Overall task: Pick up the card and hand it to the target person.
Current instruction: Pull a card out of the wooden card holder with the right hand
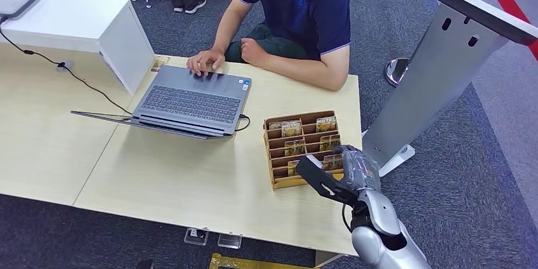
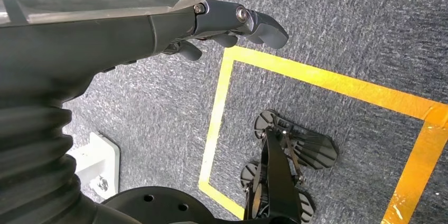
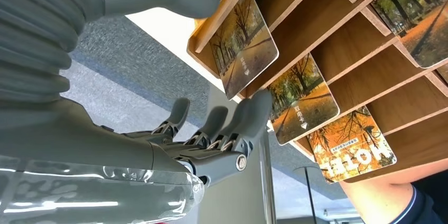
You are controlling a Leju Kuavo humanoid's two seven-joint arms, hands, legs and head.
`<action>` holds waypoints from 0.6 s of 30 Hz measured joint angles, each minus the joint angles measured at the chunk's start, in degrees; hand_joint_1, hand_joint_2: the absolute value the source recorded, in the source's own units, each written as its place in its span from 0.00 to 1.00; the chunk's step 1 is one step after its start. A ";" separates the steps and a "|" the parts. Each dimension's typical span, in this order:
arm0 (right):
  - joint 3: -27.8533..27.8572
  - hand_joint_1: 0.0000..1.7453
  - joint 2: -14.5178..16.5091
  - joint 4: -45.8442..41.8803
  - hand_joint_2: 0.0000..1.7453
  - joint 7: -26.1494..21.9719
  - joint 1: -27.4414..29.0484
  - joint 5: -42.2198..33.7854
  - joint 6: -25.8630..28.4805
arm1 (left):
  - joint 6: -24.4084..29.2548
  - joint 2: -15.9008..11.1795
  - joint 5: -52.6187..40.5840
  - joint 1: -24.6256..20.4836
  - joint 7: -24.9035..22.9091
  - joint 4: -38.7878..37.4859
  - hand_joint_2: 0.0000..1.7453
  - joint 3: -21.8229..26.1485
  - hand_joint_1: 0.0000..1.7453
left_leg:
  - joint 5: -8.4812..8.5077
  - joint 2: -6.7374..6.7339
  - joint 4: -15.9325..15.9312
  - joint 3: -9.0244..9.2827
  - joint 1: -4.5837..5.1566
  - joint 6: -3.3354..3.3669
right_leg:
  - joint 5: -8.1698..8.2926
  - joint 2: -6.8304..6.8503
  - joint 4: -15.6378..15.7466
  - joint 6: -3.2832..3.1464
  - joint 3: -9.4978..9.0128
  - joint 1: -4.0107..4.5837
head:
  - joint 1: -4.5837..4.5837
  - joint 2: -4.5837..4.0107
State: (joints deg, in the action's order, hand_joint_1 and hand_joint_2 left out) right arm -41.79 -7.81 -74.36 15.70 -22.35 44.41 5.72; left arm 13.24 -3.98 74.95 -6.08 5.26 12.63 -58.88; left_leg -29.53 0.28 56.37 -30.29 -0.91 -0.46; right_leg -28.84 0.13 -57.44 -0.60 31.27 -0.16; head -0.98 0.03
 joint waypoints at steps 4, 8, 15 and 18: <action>-0.01 0.31 -0.01 0.00 1.00 0.01 0.08 0.01 -0.10 | -0.03 0.00 0.00 0.00 0.01 0.00 1.00 -0.01 0.00 | 0.00 0.00 0.00 0.00 0.00 0.00 | 0.00 0.00 0.00 0.00 0.00 0.00 | 0.00 -0.01; -0.04 0.30 -0.01 0.00 1.00 0.03 0.09 0.01 -0.43 | -0.04 0.00 0.00 0.00 0.01 0.00 1.00 -0.01 0.00 | 0.00 0.00 0.00 0.00 0.00 0.00 | 0.00 0.00 0.00 0.00 0.00 0.00 | 0.00 0.00; -0.12 0.34 -0.01 0.00 1.00 0.03 0.10 0.00 -0.61 | -0.04 0.00 0.00 0.00 -0.01 0.00 1.00 -0.01 0.00 | 0.00 0.00 0.00 0.00 0.00 0.00 | 0.00 0.00 0.00 0.00 0.00 0.00 | 0.00 0.01; -0.17 0.42 -0.01 0.00 1.00 0.04 0.10 -0.02 -0.85 | -0.04 0.00 0.02 0.00 -0.02 0.00 1.00 -0.01 0.00 | 0.00 0.00 0.00 0.00 0.00 0.00 | 0.00 0.00 0.00 0.00 0.00 0.00 | 0.00 -0.01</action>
State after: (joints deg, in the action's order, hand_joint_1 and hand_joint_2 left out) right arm -41.96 -7.82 -74.36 15.75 -22.25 44.39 4.86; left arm 13.20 -3.98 74.96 -6.08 5.25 12.63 -58.88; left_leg -29.53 0.28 56.37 -30.30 -0.91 -0.46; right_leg -28.84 0.13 -57.44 -0.60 31.27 -0.16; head -0.98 0.02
